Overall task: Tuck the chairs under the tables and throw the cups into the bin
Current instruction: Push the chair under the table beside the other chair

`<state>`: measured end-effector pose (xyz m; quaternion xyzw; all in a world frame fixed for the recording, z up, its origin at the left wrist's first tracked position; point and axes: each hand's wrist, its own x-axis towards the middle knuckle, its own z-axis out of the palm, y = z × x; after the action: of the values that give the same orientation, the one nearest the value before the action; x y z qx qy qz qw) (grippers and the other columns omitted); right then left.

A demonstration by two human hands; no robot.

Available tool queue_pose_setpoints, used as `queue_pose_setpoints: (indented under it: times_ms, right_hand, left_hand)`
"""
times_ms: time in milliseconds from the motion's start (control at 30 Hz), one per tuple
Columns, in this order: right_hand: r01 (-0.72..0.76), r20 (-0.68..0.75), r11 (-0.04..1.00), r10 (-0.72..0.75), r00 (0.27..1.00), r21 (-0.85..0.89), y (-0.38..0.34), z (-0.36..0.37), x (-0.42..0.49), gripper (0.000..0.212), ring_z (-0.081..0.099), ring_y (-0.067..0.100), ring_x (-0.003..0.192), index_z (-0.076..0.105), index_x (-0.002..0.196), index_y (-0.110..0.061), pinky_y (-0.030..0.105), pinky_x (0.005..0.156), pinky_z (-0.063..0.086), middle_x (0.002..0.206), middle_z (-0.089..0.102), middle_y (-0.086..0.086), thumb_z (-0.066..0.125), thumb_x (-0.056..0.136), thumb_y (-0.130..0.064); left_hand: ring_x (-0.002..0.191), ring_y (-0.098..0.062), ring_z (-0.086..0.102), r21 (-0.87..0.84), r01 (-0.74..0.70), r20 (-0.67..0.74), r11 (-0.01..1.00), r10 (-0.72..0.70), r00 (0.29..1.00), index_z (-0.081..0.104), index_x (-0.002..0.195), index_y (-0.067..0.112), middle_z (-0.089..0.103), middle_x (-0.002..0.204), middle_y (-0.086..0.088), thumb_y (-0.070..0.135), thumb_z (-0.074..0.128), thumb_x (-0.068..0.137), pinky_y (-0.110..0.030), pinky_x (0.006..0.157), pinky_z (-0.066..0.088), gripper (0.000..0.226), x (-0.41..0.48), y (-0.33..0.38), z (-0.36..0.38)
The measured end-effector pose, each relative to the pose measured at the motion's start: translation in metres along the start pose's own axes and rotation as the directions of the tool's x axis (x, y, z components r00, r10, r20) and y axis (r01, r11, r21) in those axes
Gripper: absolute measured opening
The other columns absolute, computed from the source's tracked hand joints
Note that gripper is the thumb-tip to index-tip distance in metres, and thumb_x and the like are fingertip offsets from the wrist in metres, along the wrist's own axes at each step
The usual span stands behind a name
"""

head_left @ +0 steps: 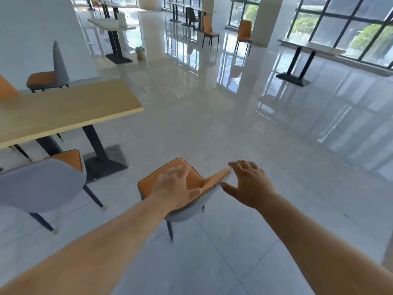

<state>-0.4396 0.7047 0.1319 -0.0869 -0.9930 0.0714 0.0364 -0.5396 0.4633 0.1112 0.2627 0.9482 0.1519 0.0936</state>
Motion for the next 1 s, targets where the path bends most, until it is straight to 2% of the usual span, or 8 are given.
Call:
queue_pose_setpoints:
  times_ms: [67, 233, 367, 533, 700, 767, 867, 1000]
  right_hand:
    - [0.024, 0.02, 1.0, -0.024, 1.0, 0.001, 0.025, 0.006, 0.005, 0.084, 0.039, 0.028, 0.141, 0.041, 0.152, -0.025, 0.047, 0.111, 0.037, 0.15, 0.051, 0.003, 0.044, 0.089, -0.08]
    - [0.127, 0.103, 0.991, -0.13, 0.986, 0.032, 0.053, 0.04, 0.038, 0.085, 0.04, 0.028, 0.14, 0.041, 0.151, -0.025, 0.047, 0.111, 0.038, 0.15, 0.05, 0.003, 0.042, 0.086, -0.08]
    - [0.239, 0.181, 0.971, -0.236, 0.955, 0.008, 0.068, 0.079, 0.073, 0.08, 0.041, 0.024, 0.138, 0.041, 0.149, -0.028, 0.042, 0.112, 0.037, 0.147, 0.051, -0.001, 0.048, 0.087, -0.078]
    - [0.304, 0.273, 0.953, -0.293, 0.916, 0.0, 0.088, 0.116, 0.134, 0.08, 0.043, 0.025, 0.138, 0.043, 0.149, -0.028, 0.041, 0.112, 0.038, 0.146, 0.053, 0.0, 0.048, 0.087, -0.078]
    - [0.377, 0.419, 0.926, -0.353, 0.837, 0.027, 0.102, 0.148, 0.184, 0.082, 0.044, 0.026, 0.135, 0.046, 0.144, -0.028, 0.044, 0.11, 0.04, 0.144, 0.054, 0.0, 0.048, 0.082, -0.082]
    - [0.412, 0.476, 0.909, -0.387, 0.79, 0.054, 0.109, 0.163, 0.194, 0.083, 0.046, 0.026, 0.132, 0.046, 0.141, -0.029, 0.045, 0.106, 0.043, 0.142, 0.055, -0.002, 0.051, 0.079, -0.084]
    - [0.503, 0.575, 0.861, -0.451, 0.683, 0.077, 0.122, 0.184, 0.198, 0.086, 0.048, 0.029, 0.133, 0.044, 0.145, -0.034, 0.047, 0.103, 0.044, 0.143, 0.055, -0.002, 0.055, 0.078, -0.086]
    - [0.632, 0.615, 0.772, -0.53, 0.584, 0.065, 0.15, 0.193, 0.221, 0.069, 0.05, 0.029, 0.129, 0.045, 0.141, -0.033, 0.048, 0.104, 0.047, 0.14, 0.055, -0.001, 0.059, 0.087, -0.073]
  left_hand:
    - [0.15, -0.025, 0.029, 0.001, 0.031, 0.037, 1.0, -0.031, 0.999, 0.032, 0.154, 0.032, 0.034, 0.164, 0.0, 0.081, 0.05, 0.084, -0.053, 0.12, 0.029, 0.088, 0.004, 0.017, 0.023]
    - [0.152, -0.026, 0.024, -0.025, 0.135, 0.109, 0.99, -0.132, 0.985, 0.03, 0.156, 0.03, 0.029, 0.167, -0.001, 0.077, 0.053, 0.085, -0.056, 0.122, 0.025, 0.087, 0.034, 0.034, 0.075]
    - [0.15, -0.028, 0.029, -0.057, 0.184, 0.112, 0.981, -0.177, 0.978, 0.032, 0.154, 0.032, 0.032, 0.165, -0.001, 0.077, 0.055, 0.086, -0.057, 0.12, 0.027, 0.085, 0.078, 0.044, 0.109]
    - [0.147, -0.028, 0.034, -0.117, 0.261, 0.145, 0.958, -0.243, 0.959, 0.033, 0.152, 0.034, 0.034, 0.164, 0.0, 0.077, 0.057, 0.084, -0.052, 0.117, 0.034, 0.085, 0.137, 0.037, 0.141]
    - [0.143, -0.03, 0.04, -0.125, 0.4, 0.274, 0.908, -0.356, 0.894, 0.026, 0.155, 0.036, 0.026, 0.167, 0.002, 0.079, 0.055, 0.083, -0.046, 0.106, 0.044, 0.089, 0.161, 0.034, 0.174]
    - [0.138, -0.027, 0.047, -0.136, 0.428, 0.303, 0.894, -0.373, 0.877, 0.027, 0.155, 0.036, 0.03, 0.165, 0.003, 0.077, 0.058, 0.081, -0.04, 0.099, 0.046, 0.09, 0.164, 0.038, 0.185]
    - [0.129, -0.022, 0.054, -0.134, 0.498, 0.329, 0.857, -0.435, 0.838, 0.03, 0.155, 0.036, 0.037, 0.161, 0.006, 0.072, 0.065, 0.08, -0.032, 0.089, 0.045, 0.091, 0.16, 0.042, 0.195]
    - [0.119, -0.017, 0.056, -0.067, 0.595, 0.299, 0.801, -0.553, 0.778, 0.044, 0.146, 0.037, 0.05, 0.144, 0.01, 0.064, 0.067, 0.081, -0.034, 0.084, 0.046, 0.074, 0.159, 0.06, 0.193]
